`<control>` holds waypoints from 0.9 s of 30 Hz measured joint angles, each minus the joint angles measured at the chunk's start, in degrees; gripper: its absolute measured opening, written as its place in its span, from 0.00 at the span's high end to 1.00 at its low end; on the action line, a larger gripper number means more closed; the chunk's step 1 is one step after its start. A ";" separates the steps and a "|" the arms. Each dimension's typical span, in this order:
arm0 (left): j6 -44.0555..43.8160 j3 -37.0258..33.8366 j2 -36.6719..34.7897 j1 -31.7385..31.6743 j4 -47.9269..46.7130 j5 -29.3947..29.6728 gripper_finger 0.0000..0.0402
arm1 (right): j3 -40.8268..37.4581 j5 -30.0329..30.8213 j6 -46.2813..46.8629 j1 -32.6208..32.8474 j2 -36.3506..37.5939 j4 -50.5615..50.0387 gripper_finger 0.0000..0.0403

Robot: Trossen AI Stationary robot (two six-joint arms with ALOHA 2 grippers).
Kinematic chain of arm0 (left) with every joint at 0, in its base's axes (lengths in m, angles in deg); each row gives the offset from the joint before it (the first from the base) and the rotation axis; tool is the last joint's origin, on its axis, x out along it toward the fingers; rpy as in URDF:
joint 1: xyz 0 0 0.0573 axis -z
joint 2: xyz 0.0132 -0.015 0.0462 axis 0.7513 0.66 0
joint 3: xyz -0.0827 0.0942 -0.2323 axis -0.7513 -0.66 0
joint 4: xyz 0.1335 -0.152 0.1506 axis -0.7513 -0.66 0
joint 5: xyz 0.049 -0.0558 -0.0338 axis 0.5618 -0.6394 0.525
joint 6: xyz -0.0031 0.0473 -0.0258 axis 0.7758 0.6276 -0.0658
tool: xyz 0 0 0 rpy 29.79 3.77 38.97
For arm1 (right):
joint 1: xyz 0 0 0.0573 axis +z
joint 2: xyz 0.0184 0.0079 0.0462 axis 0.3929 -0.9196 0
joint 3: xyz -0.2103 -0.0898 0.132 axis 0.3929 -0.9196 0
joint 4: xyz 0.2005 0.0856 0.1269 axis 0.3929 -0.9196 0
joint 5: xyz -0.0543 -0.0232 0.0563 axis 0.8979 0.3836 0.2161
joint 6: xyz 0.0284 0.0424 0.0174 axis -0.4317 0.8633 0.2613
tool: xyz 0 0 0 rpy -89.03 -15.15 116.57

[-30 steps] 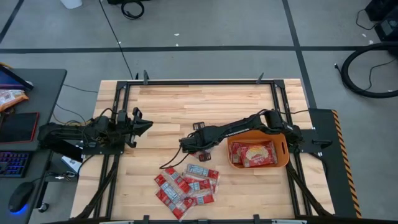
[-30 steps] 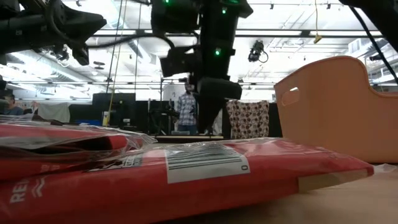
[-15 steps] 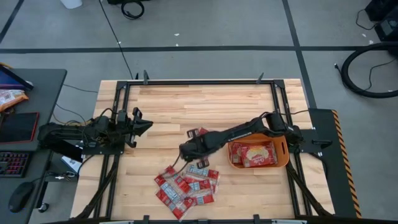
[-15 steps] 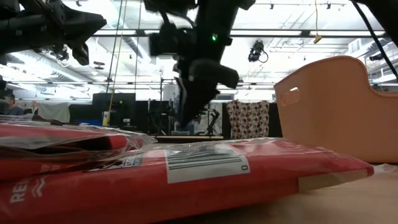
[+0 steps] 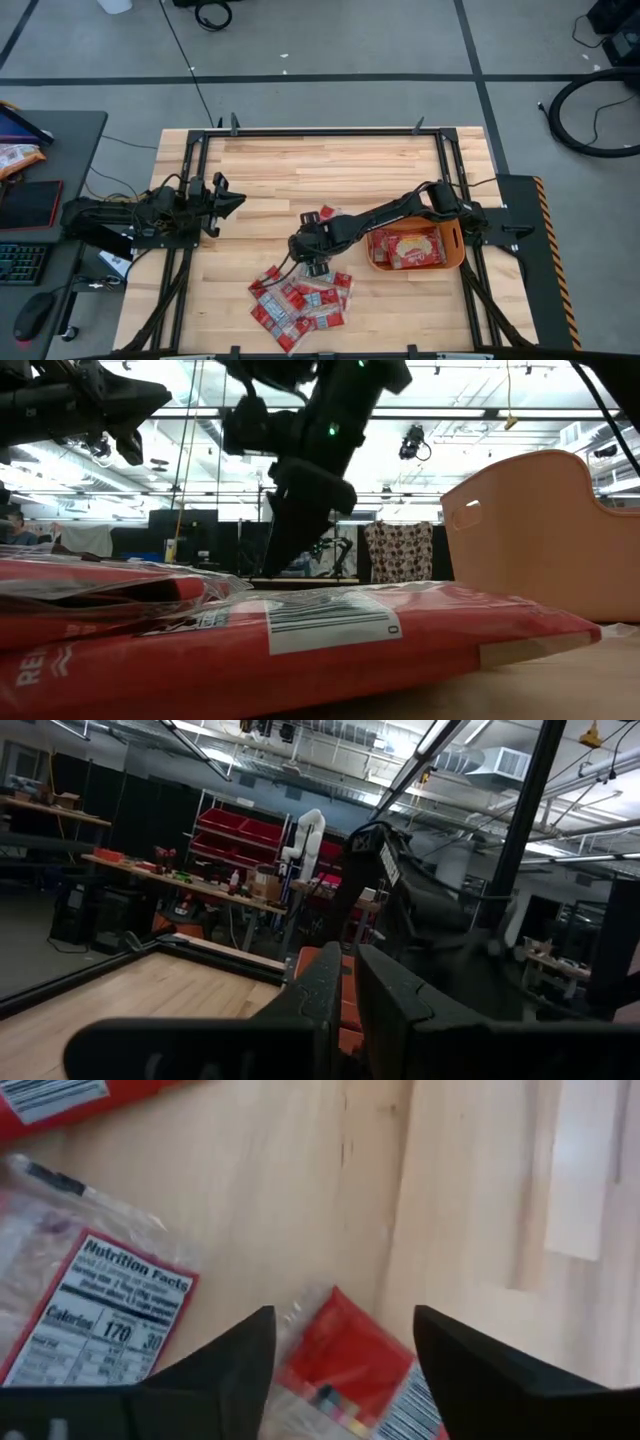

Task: Sort popcorn bags into baskets
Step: Put the popcorn bag into the orange bin

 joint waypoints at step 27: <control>-0.07 0.00 0.00 -0.01 0.00 0.00 0.91 | -9.43 -5.97 -0.44 -2.21 0.33 6.77 0.82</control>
